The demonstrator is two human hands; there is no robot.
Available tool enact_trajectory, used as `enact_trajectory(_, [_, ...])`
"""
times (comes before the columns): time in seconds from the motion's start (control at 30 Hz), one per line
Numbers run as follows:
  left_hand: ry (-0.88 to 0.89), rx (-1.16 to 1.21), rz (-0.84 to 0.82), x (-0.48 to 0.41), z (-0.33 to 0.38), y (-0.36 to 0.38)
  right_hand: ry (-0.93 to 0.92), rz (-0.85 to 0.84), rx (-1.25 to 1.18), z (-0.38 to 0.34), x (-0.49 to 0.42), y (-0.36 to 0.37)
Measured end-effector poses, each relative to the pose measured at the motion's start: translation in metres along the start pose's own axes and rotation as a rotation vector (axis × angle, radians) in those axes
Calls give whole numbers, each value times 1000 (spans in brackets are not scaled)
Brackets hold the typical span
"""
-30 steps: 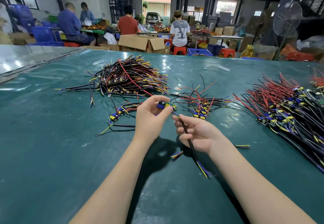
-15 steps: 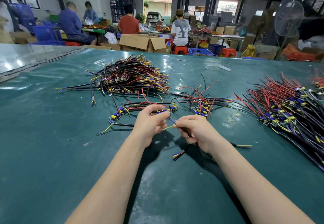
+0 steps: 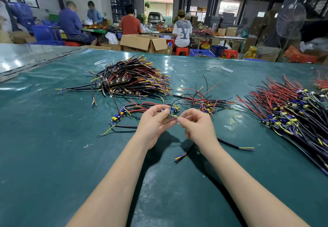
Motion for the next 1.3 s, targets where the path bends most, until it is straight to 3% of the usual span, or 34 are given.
enact_trajectory(0.3, [61,14,-15,4,5,7,253,-50,-209,17,1,2])
enact_trajectory(0.57, [91,-112,206,7,14,-16,310,-185,-296,18,7,15])
enact_trajectory(0.67, [66,-178,194,4,17,-19,262,-212,-222,15,7,16])
enact_trajectory(0.8, [-2,-309,192,3,14,-27,96,-343,122,1,8,24])
enact_trajectory(0.87, [-20,-330,219,5,13,-30,84,-371,179,1,10,29])
enact_trajectory(1.0, [28,28,313,5,17,-32,159,-269,-168,3,9,23])
enact_trajectory(1.1, [8,189,298,8,6,-18,199,-229,-248,5,9,20])
enact_trajectory(1.2, [-60,127,210,9,-8,1,220,-190,-297,7,10,18])
enact_trajectory(1.3, [-15,-58,180,6,-11,4,230,-159,-344,8,11,17])
Point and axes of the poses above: each hand's wrist, its own x-axis away from the middle knuckle, its own y-axis out of the palm, z = x × y, the point moved 8 cm from there along -x, towards the middle knuckle, and after that the axes turned 2 degrees about -z, right-handed, at the moved point
